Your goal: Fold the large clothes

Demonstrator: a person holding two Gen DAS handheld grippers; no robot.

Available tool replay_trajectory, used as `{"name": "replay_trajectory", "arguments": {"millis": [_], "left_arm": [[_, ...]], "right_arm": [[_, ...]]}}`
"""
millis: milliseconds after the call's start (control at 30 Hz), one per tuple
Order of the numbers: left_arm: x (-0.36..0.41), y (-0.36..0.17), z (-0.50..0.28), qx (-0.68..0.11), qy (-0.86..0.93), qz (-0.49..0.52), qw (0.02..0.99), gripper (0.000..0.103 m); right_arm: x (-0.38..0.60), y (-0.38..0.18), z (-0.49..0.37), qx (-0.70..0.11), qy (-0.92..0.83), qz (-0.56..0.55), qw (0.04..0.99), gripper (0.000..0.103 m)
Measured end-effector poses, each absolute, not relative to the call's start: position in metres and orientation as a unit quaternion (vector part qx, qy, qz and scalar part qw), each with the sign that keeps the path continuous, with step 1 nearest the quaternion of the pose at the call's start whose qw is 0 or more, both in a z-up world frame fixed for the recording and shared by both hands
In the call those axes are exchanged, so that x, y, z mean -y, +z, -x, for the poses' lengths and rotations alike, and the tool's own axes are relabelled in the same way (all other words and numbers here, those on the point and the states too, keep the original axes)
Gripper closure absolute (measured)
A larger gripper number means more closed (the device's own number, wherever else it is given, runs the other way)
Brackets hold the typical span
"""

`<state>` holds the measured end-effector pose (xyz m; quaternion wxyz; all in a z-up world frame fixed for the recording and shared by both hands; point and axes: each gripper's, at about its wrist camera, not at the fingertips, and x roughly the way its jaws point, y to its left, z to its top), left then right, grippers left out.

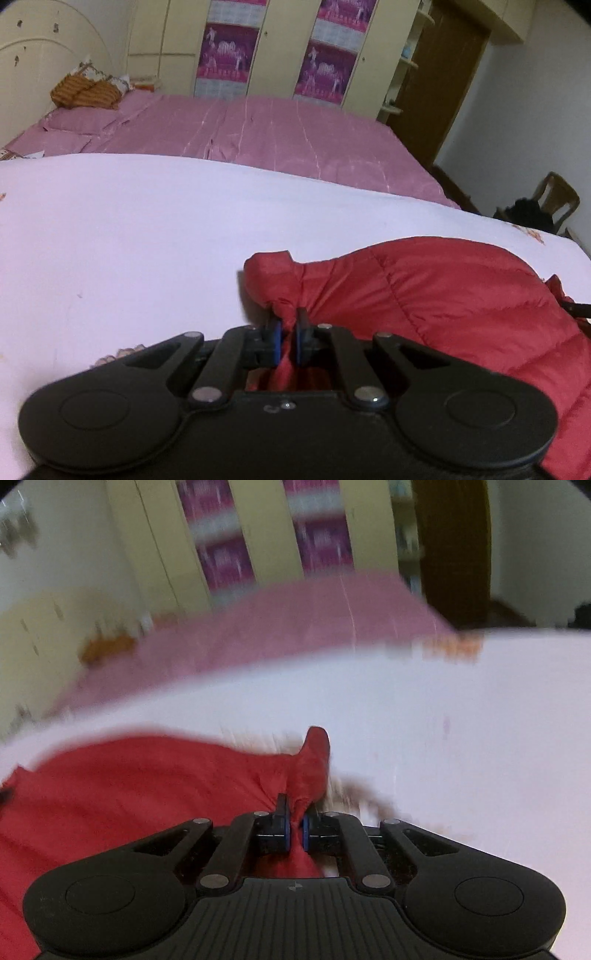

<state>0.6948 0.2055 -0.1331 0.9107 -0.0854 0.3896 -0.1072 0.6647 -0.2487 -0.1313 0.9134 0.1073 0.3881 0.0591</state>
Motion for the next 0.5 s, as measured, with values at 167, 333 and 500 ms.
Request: {"name": "replay_trajectory", "arguments": {"millis": [167, 333, 500], "left_arm": [[-0.207, -0.127, -0.690, -0.389, -0.103, 0.078, 0.912, 0.096], [-0.203, -0.113, -0.692, -0.400, -0.094, 0.062, 0.910, 0.076], [-0.216, -0.075, -0.658, -0.349, -0.067, 0.057, 0.933, 0.037]], "right_arm": [[0.246, -0.143, -0.659, -0.374, 0.054, -0.106, 0.920, 0.099], [0.239, -0.137, -0.662, -0.378, 0.046, -0.100, 0.919, 0.097], [0.246, -0.083, -0.625, -0.312, 0.002, -0.087, 0.946, 0.022]]}}
